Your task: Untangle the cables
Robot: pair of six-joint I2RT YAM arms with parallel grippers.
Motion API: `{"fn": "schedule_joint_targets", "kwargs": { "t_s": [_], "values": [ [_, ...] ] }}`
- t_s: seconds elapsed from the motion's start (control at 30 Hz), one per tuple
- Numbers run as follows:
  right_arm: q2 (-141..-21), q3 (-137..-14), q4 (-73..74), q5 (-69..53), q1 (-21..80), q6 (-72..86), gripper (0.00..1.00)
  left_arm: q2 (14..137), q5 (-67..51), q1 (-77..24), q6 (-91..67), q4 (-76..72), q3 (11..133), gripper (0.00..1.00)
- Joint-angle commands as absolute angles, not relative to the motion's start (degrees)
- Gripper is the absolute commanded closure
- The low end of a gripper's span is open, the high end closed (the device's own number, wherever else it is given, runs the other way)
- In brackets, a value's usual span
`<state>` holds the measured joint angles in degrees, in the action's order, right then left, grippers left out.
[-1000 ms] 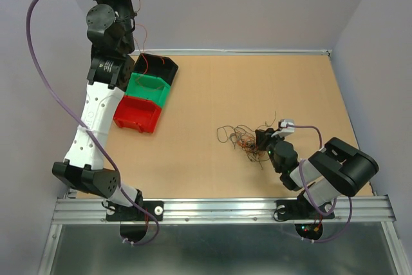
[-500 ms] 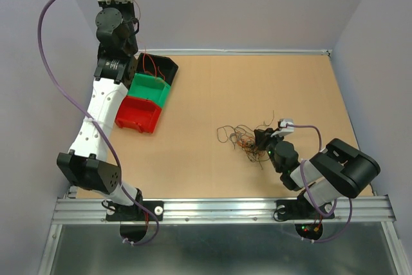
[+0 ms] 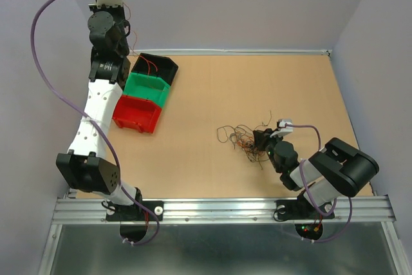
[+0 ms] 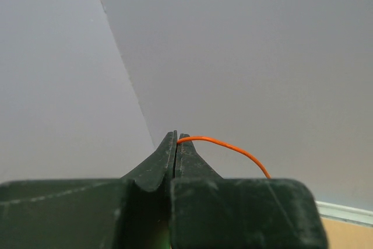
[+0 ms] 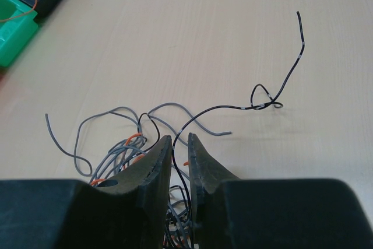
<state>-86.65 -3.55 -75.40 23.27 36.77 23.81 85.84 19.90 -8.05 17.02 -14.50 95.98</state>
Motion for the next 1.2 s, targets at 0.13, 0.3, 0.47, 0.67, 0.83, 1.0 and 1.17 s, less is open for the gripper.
{"fn": "schedule_joint_targets", "kwargs": {
  "t_s": [0.13,0.3,0.47,0.67,0.83,1.0,1.17],
  "values": [
    [-86.2,-2.3,-86.5,22.9,36.6,24.0,0.76,82.4,18.2,-5.5,16.9,-20.4,95.9,1.0],
    [-85.7,-1.9,-86.4,22.9,36.6,24.2,0.76,82.3,17.9,-5.4,19.3,-20.0,96.5,1.0],
    [-84.7,-1.5,-86.3,22.3,36.6,24.2,0.76,79.5,12.8,-5.4,20.7,-20.2,89.2,1.0],
    [-83.4,-0.8,-86.0,22.5,36.7,24.2,0.76,78.2,10.2,-5.4,23.2,-21.8,81.1,1.0],
    [-83.2,-1.1,-85.5,21.9,36.6,24.4,0.76,79.5,12.5,-5.4,25.0,-24.4,79.4,1.0],
    [-83.5,-1.3,-85.3,21.4,36.6,24.5,0.76,81.4,16.2,-5.4,23.4,-23.5,81.3,1.0],
    [-83.1,-1.0,-85.3,21.6,36.7,24.5,0.76,83.3,19.1,-5.4,24.2,-23.4,80.7,1.0]
  ]
}}
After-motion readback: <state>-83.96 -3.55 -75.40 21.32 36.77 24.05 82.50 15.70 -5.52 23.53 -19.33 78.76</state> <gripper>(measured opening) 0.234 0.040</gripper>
